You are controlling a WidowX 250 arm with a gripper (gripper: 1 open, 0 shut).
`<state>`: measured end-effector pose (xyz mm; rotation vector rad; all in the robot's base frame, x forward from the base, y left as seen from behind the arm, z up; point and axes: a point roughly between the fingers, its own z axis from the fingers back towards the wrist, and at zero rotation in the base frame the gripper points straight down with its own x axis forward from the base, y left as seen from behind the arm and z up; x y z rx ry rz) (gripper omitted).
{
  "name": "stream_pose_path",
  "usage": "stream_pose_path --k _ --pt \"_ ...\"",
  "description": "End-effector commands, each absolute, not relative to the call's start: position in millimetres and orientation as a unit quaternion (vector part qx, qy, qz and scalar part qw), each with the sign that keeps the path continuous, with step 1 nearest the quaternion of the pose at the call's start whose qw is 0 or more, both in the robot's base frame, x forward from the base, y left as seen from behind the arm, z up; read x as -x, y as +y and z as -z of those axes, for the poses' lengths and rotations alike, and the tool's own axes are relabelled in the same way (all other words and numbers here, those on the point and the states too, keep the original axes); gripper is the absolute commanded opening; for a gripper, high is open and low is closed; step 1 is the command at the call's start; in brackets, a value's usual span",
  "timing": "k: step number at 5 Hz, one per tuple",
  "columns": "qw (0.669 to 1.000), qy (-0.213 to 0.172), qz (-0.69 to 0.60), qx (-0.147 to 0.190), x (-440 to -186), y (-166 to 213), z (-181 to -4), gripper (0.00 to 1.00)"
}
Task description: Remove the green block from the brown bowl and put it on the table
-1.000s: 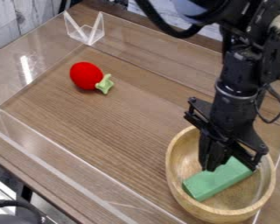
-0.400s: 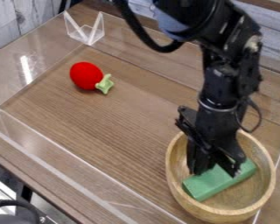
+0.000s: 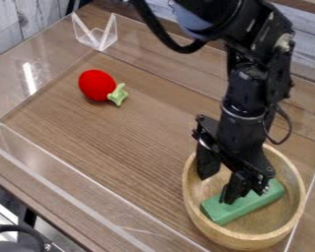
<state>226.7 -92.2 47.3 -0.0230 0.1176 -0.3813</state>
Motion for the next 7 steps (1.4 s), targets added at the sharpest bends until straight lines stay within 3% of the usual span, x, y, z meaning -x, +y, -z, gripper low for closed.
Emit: stream_pose_path --k 1,2,4,5,7 --pt "0.98 0.024 0.196 0.015 -236 -89 -50.4 0.0" --pt "0.982 0.003 0.191 0.012 -237 -80 -58.8 0.0" --pt "0.99 -0.034 0.138 0.007 -245 -42 -100.0 0.0" --pt "0.992 -0.048 0.116 0.011 -255 -29 -109.8 0.0" --pt "0.992 -0.04 0.122 0.016 -257 -37 -98.1 0.0"
